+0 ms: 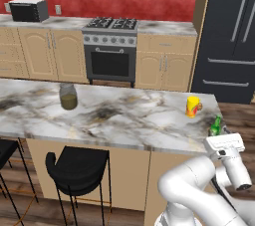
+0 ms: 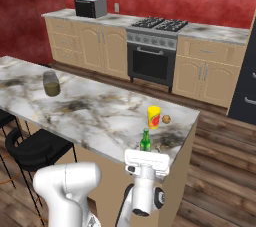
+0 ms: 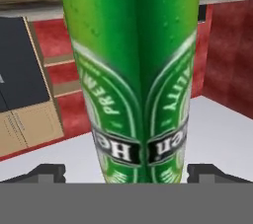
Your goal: Open the cabinet directly in front. Then move the beer and the cup to the dining counter with the jar on it.
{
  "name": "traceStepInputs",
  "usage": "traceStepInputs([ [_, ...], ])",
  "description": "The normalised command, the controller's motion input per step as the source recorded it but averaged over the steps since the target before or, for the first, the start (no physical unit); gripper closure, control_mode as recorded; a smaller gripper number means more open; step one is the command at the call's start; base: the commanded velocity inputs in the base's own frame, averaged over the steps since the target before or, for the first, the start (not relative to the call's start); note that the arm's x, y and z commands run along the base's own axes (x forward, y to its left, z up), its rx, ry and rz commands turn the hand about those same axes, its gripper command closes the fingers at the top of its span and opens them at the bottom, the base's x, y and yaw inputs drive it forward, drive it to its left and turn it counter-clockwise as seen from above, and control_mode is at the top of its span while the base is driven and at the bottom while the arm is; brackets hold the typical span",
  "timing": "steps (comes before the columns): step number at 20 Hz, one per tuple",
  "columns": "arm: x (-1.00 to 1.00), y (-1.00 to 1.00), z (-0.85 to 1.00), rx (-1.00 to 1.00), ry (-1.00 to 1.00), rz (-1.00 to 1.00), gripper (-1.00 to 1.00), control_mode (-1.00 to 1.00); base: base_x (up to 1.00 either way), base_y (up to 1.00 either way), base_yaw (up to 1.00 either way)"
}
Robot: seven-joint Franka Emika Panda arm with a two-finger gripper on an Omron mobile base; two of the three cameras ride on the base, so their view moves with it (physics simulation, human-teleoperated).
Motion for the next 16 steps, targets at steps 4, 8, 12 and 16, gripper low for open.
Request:
traceStepInputs([
  [4,-0.69,0.0,0.07,-0.07,-0.27,0.08,-1.0,-1.0,0.0,0.0,0.0],
  [8,-0.92,-0.02,0.3,-0.12,-0.3,0.07,-1.0,-1.0,0.0,0.0,0.0],
  [12,-0.71,-0.26,0.66,-0.06,-0.26,0.03,-1.0,-1.0,0.0,0.0,0.0],
  [16,-0.67,-0.56,0.75,-0.01,-0.25,0.06,-1.0,-1.0,0.0,0.0,0.0],
])
